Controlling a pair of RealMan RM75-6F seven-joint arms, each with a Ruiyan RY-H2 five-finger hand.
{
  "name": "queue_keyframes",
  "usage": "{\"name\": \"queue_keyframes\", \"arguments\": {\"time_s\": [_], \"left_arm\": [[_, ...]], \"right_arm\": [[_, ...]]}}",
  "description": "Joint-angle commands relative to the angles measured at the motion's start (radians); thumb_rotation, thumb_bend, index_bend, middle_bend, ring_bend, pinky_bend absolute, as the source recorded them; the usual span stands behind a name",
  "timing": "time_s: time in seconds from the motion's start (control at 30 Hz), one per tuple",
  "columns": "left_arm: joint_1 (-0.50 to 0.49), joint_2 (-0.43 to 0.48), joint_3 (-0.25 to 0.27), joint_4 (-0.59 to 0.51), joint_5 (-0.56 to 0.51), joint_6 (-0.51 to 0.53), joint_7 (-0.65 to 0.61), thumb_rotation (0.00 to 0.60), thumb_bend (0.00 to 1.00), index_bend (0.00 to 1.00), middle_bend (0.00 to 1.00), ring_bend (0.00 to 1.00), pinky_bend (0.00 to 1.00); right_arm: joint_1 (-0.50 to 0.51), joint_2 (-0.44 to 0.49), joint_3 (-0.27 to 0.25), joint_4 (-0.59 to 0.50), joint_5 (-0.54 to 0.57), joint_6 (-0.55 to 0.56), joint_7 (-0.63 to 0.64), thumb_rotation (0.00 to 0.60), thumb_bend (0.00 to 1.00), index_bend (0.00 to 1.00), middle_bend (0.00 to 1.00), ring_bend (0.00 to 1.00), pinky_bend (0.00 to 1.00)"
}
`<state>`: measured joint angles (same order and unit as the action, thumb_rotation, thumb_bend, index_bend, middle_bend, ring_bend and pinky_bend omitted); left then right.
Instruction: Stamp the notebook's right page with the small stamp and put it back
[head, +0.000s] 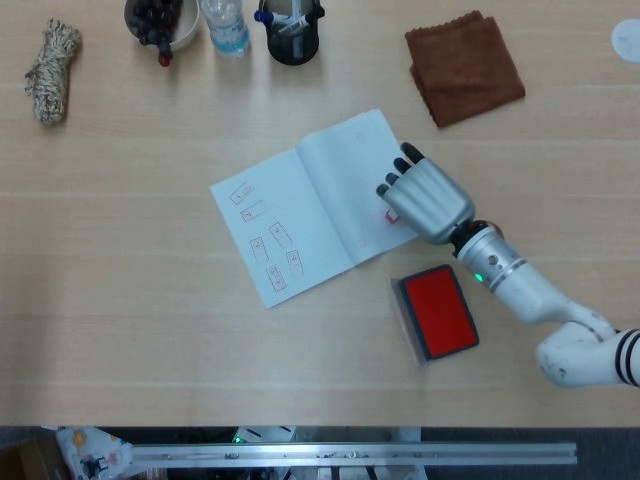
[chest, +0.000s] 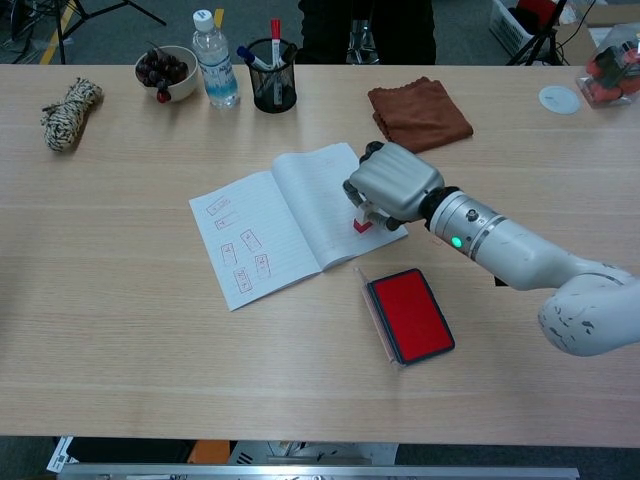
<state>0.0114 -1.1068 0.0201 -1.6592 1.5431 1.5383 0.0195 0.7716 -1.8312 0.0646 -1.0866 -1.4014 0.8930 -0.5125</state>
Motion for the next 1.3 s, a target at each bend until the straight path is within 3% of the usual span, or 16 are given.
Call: {"name": "queue_keyframes", "arguments": {"time_s": [0.03, 1.3], "left_arm": [[0.000, 0.000, 0.000, 0.001, -0.001, 0.000, -0.001, 0.600, 0.28, 0.14, 0.11, 0.10, 0.03], [0.006, -0.003, -0.001, 0.012, -0.002, 0.005, -0.013, 0.600, 0.28, 0.14, 0.11, 0.10, 0.03]], "right_arm": [[0.001, -0.004, 0.001, 0.005, -0.001, 0.000, 0.004, 0.600, 0.51, 0.89, 0.59, 0.34, 0.20], [0.000, -0.023, 0.001, 0.024, 0.002, -0.009, 0.004, 0.600, 0.51, 0.90, 0.59, 0.34, 0.20]]}}
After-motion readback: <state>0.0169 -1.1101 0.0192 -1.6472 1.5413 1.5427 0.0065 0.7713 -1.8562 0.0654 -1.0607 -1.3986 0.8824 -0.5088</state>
